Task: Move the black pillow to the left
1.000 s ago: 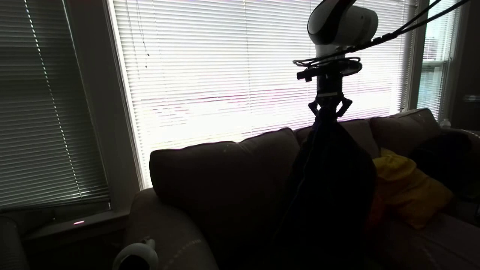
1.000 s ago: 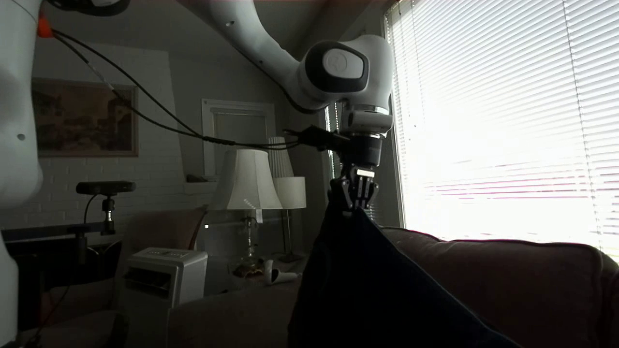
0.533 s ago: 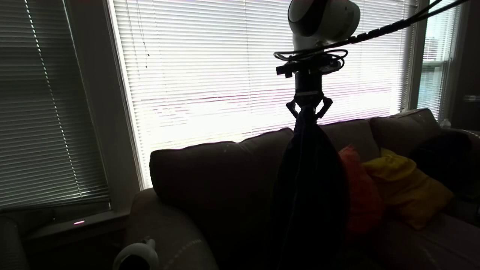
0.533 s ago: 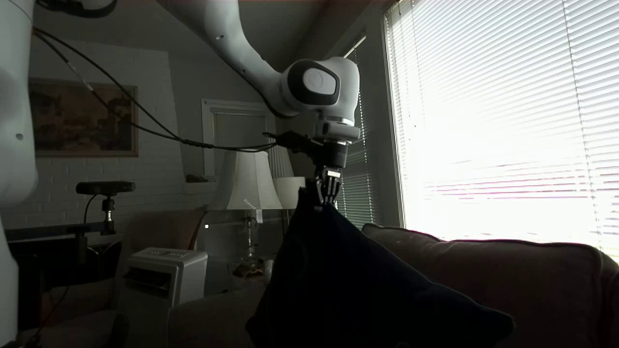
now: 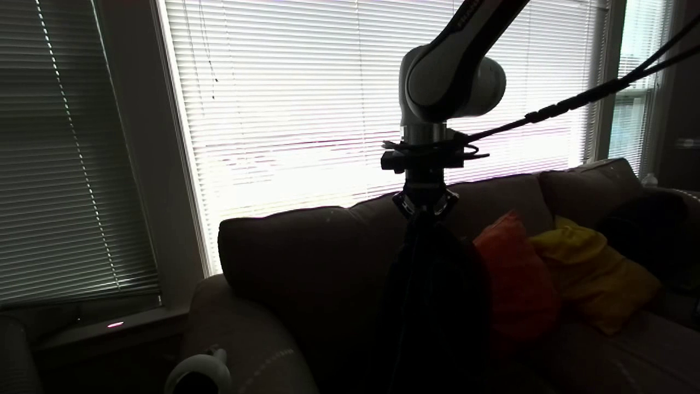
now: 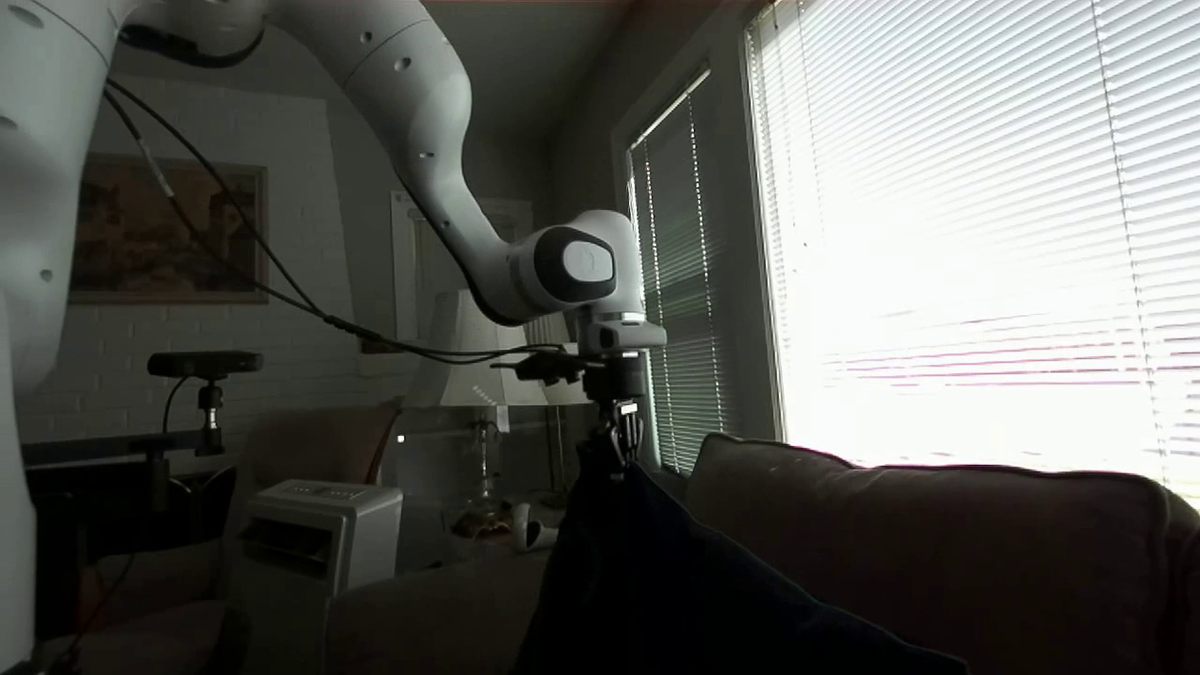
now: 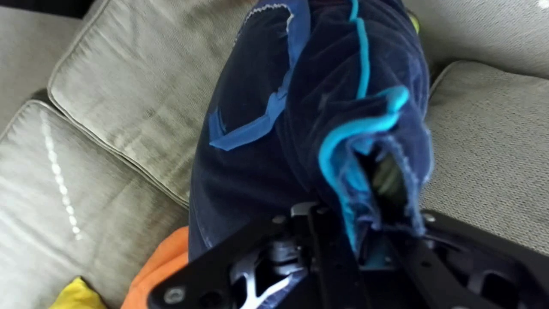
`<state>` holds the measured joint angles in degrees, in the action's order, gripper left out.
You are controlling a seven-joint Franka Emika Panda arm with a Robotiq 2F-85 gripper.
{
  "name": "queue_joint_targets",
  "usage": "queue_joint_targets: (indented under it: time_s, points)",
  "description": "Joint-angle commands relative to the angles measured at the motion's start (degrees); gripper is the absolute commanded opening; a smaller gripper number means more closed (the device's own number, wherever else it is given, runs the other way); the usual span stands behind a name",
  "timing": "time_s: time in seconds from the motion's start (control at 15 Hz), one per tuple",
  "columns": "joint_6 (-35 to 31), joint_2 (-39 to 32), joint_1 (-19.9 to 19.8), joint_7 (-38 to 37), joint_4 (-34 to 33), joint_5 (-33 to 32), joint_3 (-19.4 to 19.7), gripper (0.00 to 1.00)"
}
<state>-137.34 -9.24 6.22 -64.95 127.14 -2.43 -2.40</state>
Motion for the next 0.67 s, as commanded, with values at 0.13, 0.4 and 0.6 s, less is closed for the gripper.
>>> queue_joint_targets:
  time_s: [0.13,0.4,0.6]
  points:
    - [-16.8,-5.7,5.0,-4.6,3.3,-15.2,2.4,0.03]
    - [-25.4,-7.6,8.3,-2.1,5.9,-19.5,3.8,0.03]
    - [-36.3,-10.2,9.0,0.6,7.9,-24.0,4.0,0.03]
